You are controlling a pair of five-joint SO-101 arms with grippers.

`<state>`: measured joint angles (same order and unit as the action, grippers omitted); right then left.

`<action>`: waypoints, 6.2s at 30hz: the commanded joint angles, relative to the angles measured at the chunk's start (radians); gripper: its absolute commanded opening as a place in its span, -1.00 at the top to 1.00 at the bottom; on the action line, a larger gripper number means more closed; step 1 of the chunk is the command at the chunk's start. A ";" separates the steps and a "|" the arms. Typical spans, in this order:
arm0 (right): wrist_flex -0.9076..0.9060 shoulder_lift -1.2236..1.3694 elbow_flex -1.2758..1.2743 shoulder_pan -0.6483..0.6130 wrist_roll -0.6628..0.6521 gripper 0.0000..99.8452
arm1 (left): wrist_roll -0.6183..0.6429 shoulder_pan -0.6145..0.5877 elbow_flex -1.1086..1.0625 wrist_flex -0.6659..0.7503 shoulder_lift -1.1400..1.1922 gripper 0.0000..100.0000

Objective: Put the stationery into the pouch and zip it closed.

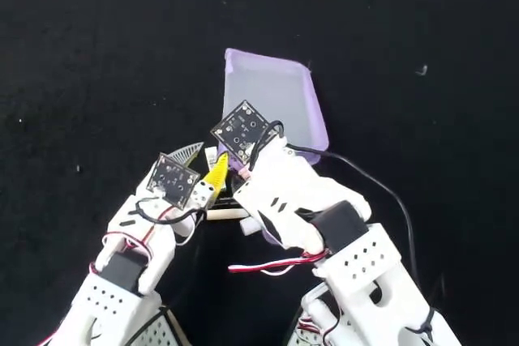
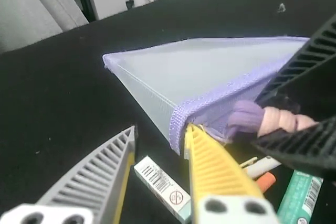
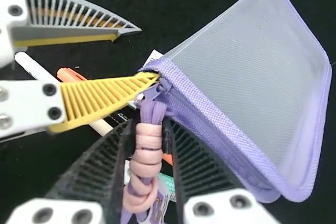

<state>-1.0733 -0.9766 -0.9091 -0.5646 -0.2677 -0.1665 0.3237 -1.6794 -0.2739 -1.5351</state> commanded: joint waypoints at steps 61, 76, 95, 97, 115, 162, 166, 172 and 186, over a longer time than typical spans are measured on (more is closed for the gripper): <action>0.046 -0.019 -0.036 0.026 0.014 0.79 | 0.002 -0.240 0.214 0.064 0.327 0.94; 0.419 -0.024 -0.302 -0.127 0.170 0.58 | 0.404 -0.251 0.275 0.055 0.327 0.94; 0.904 -0.018 -0.545 -0.198 0.209 0.58 | 0.626 -0.205 0.453 -0.198 0.327 0.94; 0.937 -0.018 -0.562 -0.196 0.209 0.58 | 0.624 -0.168 0.455 -0.198 0.327 0.94; 0.979 -0.027 -0.595 -0.190 0.209 0.58 | 0.628 -0.168 0.550 -0.247 0.304 0.94; 0.740 -0.731 -0.785 -0.120 0.209 0.58 | 0.586 0.001 0.435 -0.400 -0.118 0.93; 0.746 -0.731 -0.785 -0.087 0.209 0.58 | 0.585 0.007 0.435 -0.400 -0.118 0.93; 0.763 -0.731 -0.785 -0.071 0.209 0.80 | 0.496 0.111 0.429 -0.400 -0.120 0.94; 0.747 -0.733 -0.785 -0.074 0.209 0.74 | 0.499 0.002 0.429 -0.399 -0.120 0.94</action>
<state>-0.3291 -1.6901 -1.6962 -0.6490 -0.0683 0.3414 0.3667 -1.2589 -0.6713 -1.6425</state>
